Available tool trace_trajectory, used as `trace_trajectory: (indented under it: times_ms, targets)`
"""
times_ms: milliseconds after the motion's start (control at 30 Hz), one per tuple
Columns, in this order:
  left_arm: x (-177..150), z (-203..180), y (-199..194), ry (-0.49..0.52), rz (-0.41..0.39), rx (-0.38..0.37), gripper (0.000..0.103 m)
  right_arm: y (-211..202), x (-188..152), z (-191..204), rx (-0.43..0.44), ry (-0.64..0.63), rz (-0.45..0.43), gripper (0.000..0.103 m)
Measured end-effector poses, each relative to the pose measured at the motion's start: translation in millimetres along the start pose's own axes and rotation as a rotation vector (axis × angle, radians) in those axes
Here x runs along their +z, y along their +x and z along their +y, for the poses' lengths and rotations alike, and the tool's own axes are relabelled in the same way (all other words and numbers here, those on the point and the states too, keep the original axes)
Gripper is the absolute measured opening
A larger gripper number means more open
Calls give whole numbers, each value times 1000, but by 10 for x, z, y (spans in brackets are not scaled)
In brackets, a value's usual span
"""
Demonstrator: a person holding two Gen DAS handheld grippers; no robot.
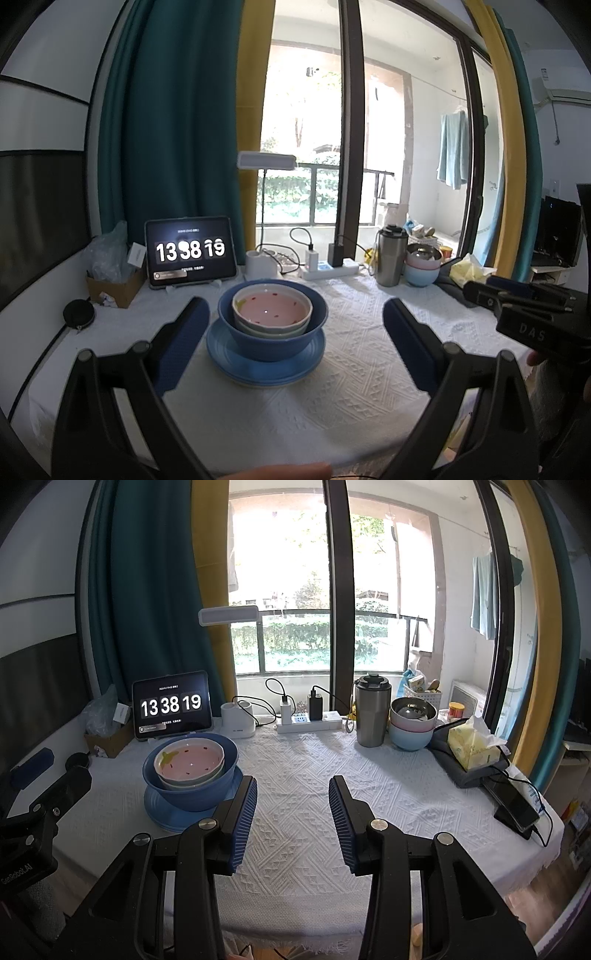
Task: Organize plates and bowls
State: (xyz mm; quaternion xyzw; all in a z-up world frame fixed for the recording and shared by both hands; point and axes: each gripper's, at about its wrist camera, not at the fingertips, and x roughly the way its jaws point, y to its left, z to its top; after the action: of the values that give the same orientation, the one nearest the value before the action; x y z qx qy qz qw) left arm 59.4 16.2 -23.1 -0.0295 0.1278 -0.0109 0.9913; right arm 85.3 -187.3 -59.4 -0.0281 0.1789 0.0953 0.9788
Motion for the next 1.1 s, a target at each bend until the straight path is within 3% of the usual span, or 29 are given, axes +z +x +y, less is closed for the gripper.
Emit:
trace_trajectory:
  times_ms: [1100]
  targets:
    - [-4, 6, 6, -2, 1, -1, 96, -1, -1, -10, 0, 2, 1, 43]
